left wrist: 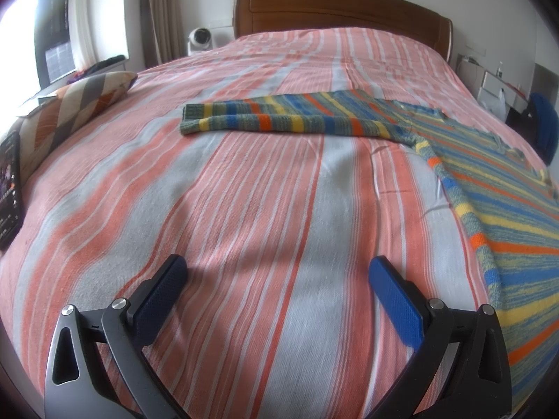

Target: Fold small clothes

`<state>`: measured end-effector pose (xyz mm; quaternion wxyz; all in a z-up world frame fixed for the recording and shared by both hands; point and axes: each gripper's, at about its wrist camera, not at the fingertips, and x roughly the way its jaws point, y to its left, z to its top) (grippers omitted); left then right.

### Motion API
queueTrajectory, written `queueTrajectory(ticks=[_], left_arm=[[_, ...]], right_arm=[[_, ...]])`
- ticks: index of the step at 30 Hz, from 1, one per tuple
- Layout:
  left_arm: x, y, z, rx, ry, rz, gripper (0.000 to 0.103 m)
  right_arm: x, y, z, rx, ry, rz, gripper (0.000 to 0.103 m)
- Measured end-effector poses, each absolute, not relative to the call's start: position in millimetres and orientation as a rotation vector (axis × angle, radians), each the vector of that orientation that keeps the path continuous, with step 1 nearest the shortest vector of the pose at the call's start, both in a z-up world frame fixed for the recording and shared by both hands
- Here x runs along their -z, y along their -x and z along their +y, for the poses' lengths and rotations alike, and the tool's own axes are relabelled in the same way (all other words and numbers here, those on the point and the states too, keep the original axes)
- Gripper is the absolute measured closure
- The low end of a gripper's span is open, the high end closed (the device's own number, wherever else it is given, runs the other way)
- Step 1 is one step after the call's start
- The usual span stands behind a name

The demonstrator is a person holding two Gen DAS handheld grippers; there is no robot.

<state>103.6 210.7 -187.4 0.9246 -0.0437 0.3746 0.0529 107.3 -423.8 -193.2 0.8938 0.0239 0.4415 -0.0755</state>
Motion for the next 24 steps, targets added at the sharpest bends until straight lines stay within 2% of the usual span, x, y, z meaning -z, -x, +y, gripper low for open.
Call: queueTrajectory(ticks=[24], left_arm=[[186.1, -104.6, 215.0, -0.12, 0.069, 0.755, 0.0]], right_arm=[[193.5, -111.1, -423.0, 0.158, -0.042, 0.935, 0.0]])
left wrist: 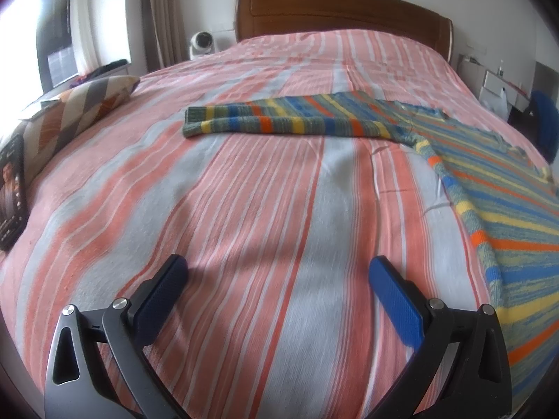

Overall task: Fold small clothes
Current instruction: 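Grasp a sleeve with the right tool and fold it across the sweater body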

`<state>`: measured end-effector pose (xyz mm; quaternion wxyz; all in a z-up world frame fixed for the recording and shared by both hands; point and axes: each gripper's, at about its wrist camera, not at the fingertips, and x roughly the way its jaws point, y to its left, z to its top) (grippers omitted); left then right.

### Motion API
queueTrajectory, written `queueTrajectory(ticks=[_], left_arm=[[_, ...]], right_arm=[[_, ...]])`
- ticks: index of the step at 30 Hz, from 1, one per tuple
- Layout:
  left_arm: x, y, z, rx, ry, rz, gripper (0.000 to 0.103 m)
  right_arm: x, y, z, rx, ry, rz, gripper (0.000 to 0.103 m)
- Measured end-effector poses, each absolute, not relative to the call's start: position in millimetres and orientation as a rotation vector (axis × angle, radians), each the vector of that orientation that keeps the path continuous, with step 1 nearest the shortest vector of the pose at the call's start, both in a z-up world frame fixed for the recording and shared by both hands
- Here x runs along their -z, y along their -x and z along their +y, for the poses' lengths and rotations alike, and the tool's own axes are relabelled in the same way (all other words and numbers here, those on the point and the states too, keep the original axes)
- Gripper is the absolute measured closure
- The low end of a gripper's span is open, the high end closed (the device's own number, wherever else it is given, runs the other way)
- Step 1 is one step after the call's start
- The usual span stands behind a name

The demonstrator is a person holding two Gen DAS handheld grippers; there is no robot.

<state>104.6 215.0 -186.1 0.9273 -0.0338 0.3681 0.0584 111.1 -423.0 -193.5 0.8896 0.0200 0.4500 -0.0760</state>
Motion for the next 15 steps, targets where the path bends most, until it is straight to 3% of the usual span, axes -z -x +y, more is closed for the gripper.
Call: queueTrajectory(ticks=[5, 11, 13, 15], left_arm=[[186, -105, 215, -0.12, 0.069, 0.755, 0.0], [187, -106, 217, -0.118, 0.07, 0.756, 0.0], [187, -106, 216, -0.119, 0.068, 0.758, 0.0], [187, -106, 214, -0.12, 0.065, 0.759, 0.0]], right_arm=[[190, -119, -438, 0.03, -0.105, 0.965, 0.0], [153, -94, -545, -0.076, -0.675, 0.763, 0.001], [152, -84, -589, 0.023, -0.879, 0.707, 0.008], [169, -82, -626, 0.061, -1.102, 0.705, 0.03]])
